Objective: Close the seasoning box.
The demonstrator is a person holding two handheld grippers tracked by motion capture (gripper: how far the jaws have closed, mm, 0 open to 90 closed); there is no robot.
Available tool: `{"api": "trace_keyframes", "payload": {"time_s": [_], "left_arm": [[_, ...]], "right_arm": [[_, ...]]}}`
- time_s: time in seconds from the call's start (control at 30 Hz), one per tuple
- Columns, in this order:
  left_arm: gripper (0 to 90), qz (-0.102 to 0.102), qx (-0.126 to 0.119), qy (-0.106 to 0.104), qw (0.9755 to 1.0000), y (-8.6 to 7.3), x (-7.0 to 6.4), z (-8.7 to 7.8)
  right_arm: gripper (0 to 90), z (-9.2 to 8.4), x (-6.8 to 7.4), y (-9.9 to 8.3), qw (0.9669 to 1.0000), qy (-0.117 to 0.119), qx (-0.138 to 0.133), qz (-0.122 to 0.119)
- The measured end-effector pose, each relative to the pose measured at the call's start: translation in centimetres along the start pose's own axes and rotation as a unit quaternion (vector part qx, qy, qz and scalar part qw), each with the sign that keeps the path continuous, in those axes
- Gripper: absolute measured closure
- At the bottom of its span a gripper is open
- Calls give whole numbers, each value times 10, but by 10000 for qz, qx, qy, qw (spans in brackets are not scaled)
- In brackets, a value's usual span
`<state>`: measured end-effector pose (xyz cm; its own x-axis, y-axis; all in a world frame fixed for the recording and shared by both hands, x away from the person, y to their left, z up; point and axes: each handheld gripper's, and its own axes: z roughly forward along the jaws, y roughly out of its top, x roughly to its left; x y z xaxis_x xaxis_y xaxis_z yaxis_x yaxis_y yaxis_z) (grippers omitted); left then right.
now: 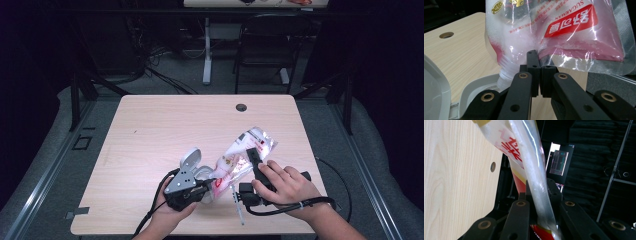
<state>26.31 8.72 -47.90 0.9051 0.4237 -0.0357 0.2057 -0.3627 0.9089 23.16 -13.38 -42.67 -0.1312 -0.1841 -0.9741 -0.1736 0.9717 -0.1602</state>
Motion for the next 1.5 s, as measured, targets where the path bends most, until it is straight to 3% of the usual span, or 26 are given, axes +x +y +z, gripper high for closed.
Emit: {"api": "trace_keyframes", "payload": {"time_s": [1.27, 1.5], "left_arm": [[887, -3, 28, 26, 10000, -2, 1, 0], [888, -18, 74, 56, 10000, -4, 2, 1]], "right_arm": [[843, 0, 0, 4, 9999, -38, 13, -141], [846, 0, 3, 6, 9994, -96, 36, -323]]}}
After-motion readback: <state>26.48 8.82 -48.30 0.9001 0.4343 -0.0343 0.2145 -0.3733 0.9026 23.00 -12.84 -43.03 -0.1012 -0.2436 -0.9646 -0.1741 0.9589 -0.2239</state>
